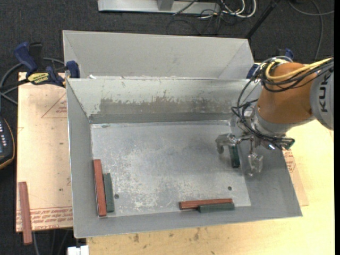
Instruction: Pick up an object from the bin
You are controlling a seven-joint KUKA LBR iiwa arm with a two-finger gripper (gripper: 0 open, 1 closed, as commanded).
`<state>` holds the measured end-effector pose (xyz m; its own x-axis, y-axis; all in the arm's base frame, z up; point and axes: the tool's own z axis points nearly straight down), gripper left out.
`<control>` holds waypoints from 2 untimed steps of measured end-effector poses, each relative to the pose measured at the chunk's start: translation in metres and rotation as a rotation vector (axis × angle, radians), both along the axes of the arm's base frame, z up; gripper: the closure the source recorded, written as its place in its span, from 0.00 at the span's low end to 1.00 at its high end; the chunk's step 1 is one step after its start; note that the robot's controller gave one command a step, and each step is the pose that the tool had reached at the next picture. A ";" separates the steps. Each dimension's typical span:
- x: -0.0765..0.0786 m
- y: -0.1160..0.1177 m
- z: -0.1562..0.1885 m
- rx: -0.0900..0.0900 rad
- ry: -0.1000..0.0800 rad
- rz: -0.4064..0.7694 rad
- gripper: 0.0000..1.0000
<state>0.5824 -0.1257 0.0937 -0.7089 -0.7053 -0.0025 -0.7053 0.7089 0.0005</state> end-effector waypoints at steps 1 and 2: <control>0.062 0.000 -0.013 0.011 -0.005 0.611 0.00; 0.061 -0.004 -0.013 0.005 -0.005 0.610 1.00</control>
Offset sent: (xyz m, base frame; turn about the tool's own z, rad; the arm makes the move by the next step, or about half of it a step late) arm 0.0600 -0.0078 -0.0131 -0.6138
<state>0.6435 -0.1292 0.0811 -0.1771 -0.9842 -0.0092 -0.9842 0.1771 -0.0011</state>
